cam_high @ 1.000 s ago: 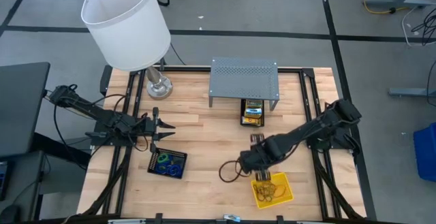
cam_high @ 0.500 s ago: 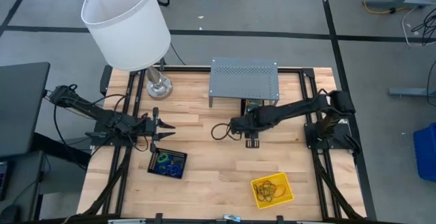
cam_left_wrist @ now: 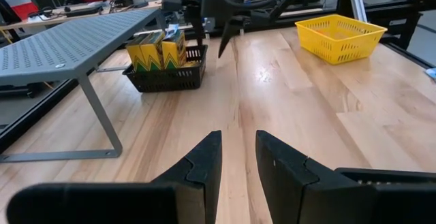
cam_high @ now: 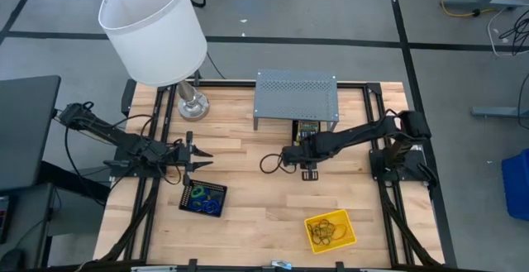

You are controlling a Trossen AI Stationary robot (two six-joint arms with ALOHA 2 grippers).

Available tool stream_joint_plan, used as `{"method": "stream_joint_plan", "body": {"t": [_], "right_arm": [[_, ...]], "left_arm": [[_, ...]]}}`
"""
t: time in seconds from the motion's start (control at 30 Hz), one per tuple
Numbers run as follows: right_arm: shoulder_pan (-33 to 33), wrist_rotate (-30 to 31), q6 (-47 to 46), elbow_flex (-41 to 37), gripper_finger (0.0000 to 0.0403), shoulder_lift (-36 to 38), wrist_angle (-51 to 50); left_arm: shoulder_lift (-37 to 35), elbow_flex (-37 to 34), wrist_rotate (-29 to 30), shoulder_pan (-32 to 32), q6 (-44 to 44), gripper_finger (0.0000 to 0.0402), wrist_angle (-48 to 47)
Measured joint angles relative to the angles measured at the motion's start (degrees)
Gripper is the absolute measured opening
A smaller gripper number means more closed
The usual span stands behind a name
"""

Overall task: Pick & Place Office Desk Supplies
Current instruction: Put the top black bin with crayon boxes on the shelf

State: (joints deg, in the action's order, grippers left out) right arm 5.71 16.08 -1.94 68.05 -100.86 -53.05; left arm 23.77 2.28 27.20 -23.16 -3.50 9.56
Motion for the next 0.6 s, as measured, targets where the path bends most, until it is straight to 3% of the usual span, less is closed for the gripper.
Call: {"method": "stream_joint_plan", "body": {"t": [0.6], "right_arm": [[-5.73,-2.61,4.38,-0.04,0.0172,0.00,0.55]], "left_arm": [[0.00,0.00,0.00,0.00,0.09,0.0099,0.00]]}}
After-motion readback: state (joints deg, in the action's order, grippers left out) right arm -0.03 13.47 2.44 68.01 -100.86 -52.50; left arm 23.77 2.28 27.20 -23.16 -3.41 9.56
